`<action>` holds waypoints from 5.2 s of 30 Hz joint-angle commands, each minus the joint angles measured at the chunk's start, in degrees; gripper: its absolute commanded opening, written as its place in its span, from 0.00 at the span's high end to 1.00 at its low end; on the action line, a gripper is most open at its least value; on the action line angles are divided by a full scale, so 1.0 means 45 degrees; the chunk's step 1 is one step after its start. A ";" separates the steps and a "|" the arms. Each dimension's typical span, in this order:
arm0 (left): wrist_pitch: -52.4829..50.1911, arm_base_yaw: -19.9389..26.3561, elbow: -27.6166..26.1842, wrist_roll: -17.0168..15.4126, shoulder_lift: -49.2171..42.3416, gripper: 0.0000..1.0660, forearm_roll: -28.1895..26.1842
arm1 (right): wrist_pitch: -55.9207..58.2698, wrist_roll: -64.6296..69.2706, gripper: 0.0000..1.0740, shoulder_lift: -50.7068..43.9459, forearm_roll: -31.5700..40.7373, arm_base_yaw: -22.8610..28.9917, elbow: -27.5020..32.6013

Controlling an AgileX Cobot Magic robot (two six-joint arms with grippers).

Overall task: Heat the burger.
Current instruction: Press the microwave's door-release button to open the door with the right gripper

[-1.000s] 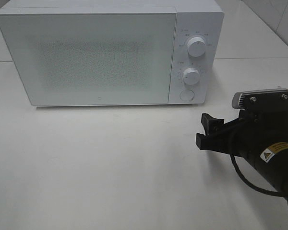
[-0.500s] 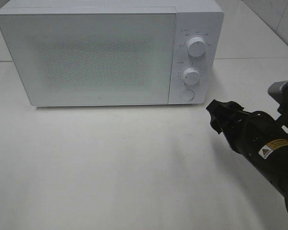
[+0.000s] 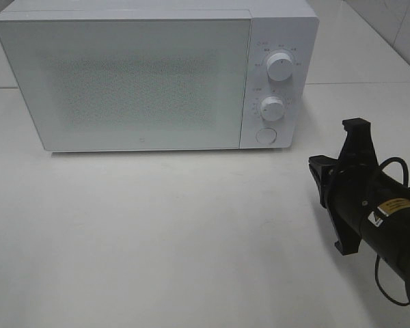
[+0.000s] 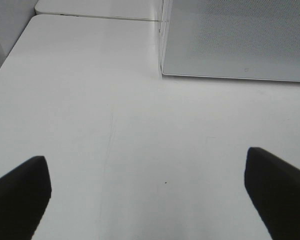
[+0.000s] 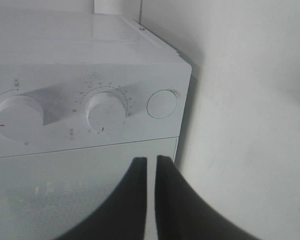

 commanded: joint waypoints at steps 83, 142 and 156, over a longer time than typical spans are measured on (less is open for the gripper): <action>-0.0178 0.0013 0.0051 -0.0051 -0.0255 0.08 -0.0064 | 0.2865 -0.0382 1.00 0.5449 -0.0675 -0.2445 -0.7907; -0.0178 0.0013 0.0051 -0.0051 -0.0255 0.08 -0.0064 | 0.5271 -0.0318 1.00 0.4571 -0.1311 -0.2839 -0.8378; -0.0178 0.0013 0.0051 -0.0051 -0.0255 0.08 -0.0064 | 0.6952 -0.1146 1.00 0.2878 -0.1897 -0.2839 -0.6417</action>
